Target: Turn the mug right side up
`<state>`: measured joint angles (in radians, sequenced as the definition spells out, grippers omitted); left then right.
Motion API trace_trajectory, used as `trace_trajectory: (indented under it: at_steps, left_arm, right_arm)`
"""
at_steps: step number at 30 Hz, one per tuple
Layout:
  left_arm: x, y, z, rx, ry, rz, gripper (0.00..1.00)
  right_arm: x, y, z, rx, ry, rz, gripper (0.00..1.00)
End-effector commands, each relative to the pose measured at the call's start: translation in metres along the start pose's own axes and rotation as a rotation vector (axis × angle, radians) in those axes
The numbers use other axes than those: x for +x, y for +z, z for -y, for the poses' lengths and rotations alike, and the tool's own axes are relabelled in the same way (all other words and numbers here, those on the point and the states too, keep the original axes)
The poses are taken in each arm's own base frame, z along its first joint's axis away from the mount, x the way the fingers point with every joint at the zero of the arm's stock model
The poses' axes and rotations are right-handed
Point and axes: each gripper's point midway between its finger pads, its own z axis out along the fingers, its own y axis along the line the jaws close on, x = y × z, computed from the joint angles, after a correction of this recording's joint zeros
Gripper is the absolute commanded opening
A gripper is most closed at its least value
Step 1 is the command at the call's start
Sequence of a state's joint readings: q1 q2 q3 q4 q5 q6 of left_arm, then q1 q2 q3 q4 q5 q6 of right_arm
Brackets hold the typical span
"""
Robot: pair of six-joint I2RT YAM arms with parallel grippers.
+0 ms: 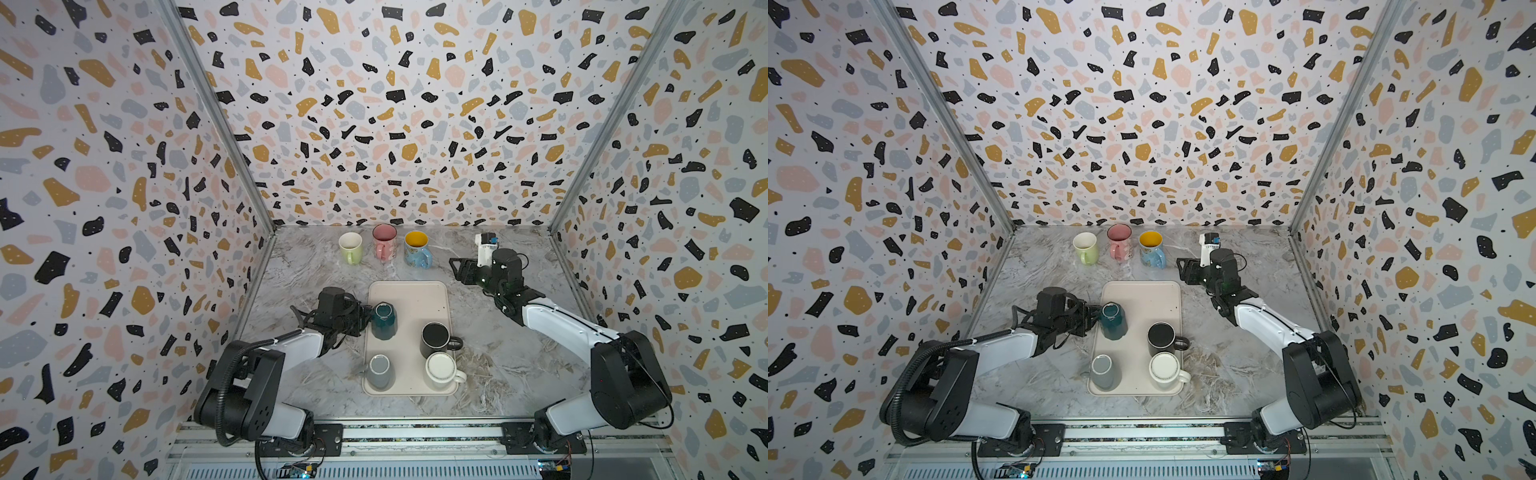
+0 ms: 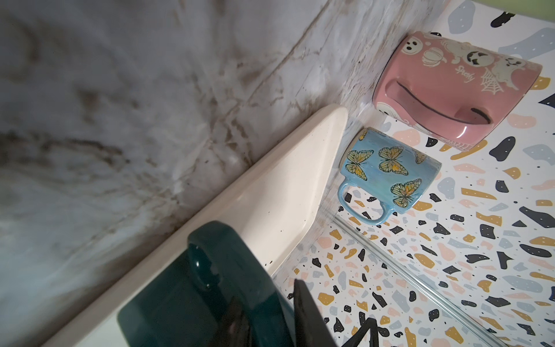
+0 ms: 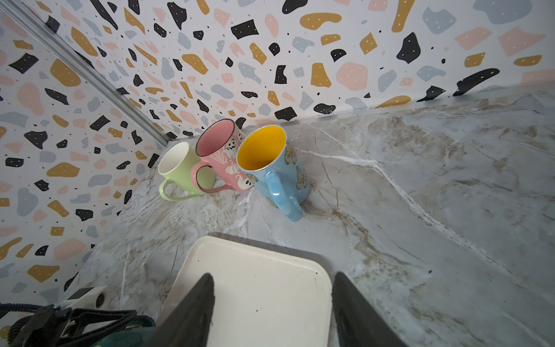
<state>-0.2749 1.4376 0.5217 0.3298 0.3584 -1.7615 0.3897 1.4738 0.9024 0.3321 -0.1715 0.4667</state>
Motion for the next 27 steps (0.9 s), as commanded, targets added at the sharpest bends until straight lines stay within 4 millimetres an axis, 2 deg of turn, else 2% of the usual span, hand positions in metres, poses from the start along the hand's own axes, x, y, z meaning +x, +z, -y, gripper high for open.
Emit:
trace_trajectory:
  at_steps: [1,5,16,20,23,27]
  left_arm:
    - [0.001,0.002,0.005,0.015,0.018,-0.016,0.24]
    - [0.001,0.004,0.004,0.011,0.023,-0.018,0.21]
    - [0.003,0.011,0.012,0.016,0.042,-0.039,0.01]
    - [0.006,0.015,0.019,0.024,0.055,-0.063,0.0]
    - [0.011,0.015,0.03,0.059,0.087,-0.083,0.0]
    - [0.018,0.01,0.058,0.153,0.2,-0.092,0.0]
  right_arm:
    - [-0.01,-0.001,-0.002,-0.007,-0.001,0.016,0.64]
    - [-0.009,0.0,-0.002,-0.007,-0.001,0.014,0.64]
    - [-0.009,-0.001,0.002,0.007,0.0,0.014,0.64]
    - [-0.009,-0.002,0.004,0.012,0.002,0.013,0.64]
    - [-0.008,-0.002,0.006,0.015,0.004,0.013,0.64]
    - [-0.008,-0.004,0.005,0.013,0.003,0.014,0.64]
